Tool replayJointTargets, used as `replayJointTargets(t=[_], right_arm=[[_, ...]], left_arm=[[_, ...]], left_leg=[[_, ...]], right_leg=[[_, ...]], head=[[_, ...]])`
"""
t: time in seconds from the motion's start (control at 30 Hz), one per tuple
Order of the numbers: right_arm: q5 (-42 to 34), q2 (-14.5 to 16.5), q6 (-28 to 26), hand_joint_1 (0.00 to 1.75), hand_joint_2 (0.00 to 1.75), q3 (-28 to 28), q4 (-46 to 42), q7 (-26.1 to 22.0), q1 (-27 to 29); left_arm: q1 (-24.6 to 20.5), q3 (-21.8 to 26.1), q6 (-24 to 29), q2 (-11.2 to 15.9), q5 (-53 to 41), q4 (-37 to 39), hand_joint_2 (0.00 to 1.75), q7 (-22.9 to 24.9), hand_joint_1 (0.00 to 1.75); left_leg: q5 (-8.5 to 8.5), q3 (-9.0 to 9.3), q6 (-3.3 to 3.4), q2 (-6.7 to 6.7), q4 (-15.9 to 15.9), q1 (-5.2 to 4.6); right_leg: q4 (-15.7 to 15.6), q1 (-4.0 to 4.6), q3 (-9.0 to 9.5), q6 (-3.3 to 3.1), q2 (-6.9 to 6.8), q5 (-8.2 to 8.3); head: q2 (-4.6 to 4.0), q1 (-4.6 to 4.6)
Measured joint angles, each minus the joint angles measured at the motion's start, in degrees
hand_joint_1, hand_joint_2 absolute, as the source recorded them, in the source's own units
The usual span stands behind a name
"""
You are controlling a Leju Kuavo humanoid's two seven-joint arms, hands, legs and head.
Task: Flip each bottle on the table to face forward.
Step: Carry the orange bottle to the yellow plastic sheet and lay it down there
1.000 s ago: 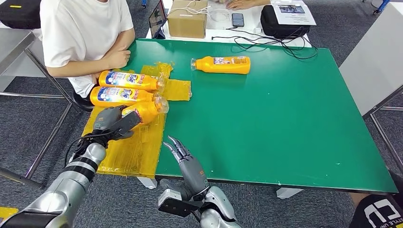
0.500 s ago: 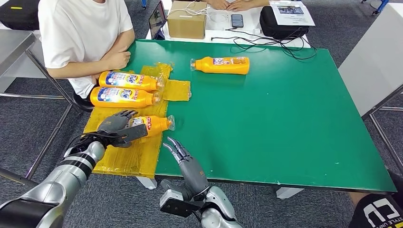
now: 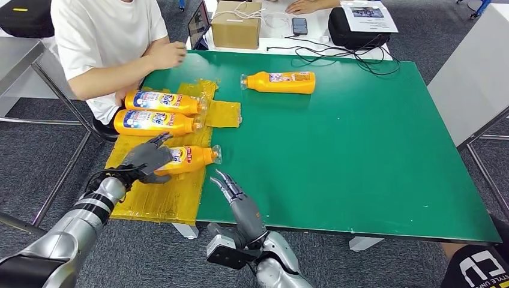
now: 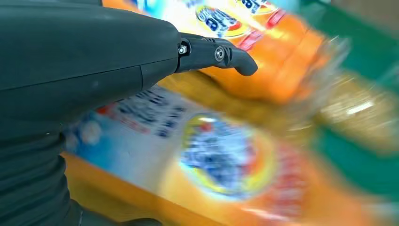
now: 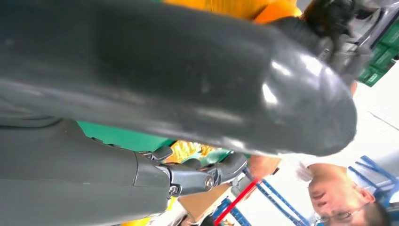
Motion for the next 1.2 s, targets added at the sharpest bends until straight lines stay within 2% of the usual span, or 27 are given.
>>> replayJointTargets(t=[0.07,0.17,0.5,0.67,0.8,1.0,1.1,1.2], right_arm=[[0.0,0.1,-0.1,0.00,0.00,-0.1,0.5,-0.2,-0.3],[-0.3,0.2,-0.3,0.00,0.00,-0.1,1.4,-0.7,-0.7],[-0.6,0.2,-0.8,0.00,0.00,-0.3,3.2,-0.5,-1.1],[2.4,-0.4,-7.8,0.00,0.00,-1.9,3.5,4.7,-1.3],[3.0,-2.2,-11.5,0.00,1.75,-6.4,2.4,8.0,-1.3],[5.9,-5.0,-12.4,0.00,1.75,-14.4,-2.0,8.8,0.2],[11.2,-5.9,-14.2,0.00,1.75,-17.1,-4.2,10.2,1.8],[15.8,-6.2,-15.1,0.00,0.44,-18.2,-5.7,11.7,2.8]], left_arm=[[1.3,3.8,-4.4,-1.4,7.7,-2.1,1.75,-1.7,0.00],[2.7,7.9,-7.7,-3.2,13.0,-4.7,1.75,-2.9,0.00],[5.8,13.4,-9.6,-6.3,22.9,-12.2,1.75,-4.7,0.00],[8.6,16.0,-8.5,-8.1,28.7,-17.9,1.75,-4.4,0.00],[12.4,18.4,-9.3,-9.6,34.8,-23.9,1.75,-3.9,0.00],[17.7,20.7,-10.2,-10.9,39.6,-32.0,1.75,-3.5,0.00],[19.7,21.4,-9.9,-11.4,40.0,-34.6,1.75,-3.5,0.00],[20.9,21.6,-9.9,-11.8,40.0,-36.3,1.75,-3.5,0.00]], left_leg=[[0.00,-0.03,0.00,-0.05,0.0,0.00],[-0.01,-0.06,0.00,-0.06,0.0,-0.02],[-0.01,-0.06,0.00,-0.06,0.0,-0.01],[-0.01,-0.06,0.00,-0.05,0.0,-0.02],[-0.02,-0.08,0.01,-0.05,0.0,-0.06],[-0.04,-0.08,0.02,-0.07,0.0,-0.06],[-0.05,-0.08,0.02,-0.07,0.0,-0.05],[-0.05,-0.08,0.02,-0.07,0.0,-0.04]], right_leg=[[0.0,-0.01,0.00,0.00,-0.03,0.00],[0.0,-0.01,0.00,0.01,-0.02,0.00],[0.0,0.00,-0.03,0.00,-0.02,-0.01],[0.0,-0.02,-0.03,0.01,-0.02,0.00],[0.0,-0.05,-0.02,0.01,-0.03,0.00],[-0.1,-0.05,-0.03,0.02,-0.03,-0.01],[0.0,-0.03,-0.03,0.02,-0.02,-0.02],[0.0,-0.02,-0.04,0.01,-0.02,-0.02]], head=[[0.00,0.00],[0.00,0.01],[0.00,0.00],[0.00,0.00],[0.00,0.01],[0.00,0.00],[0.00,-0.01],[0.00,0.00]])
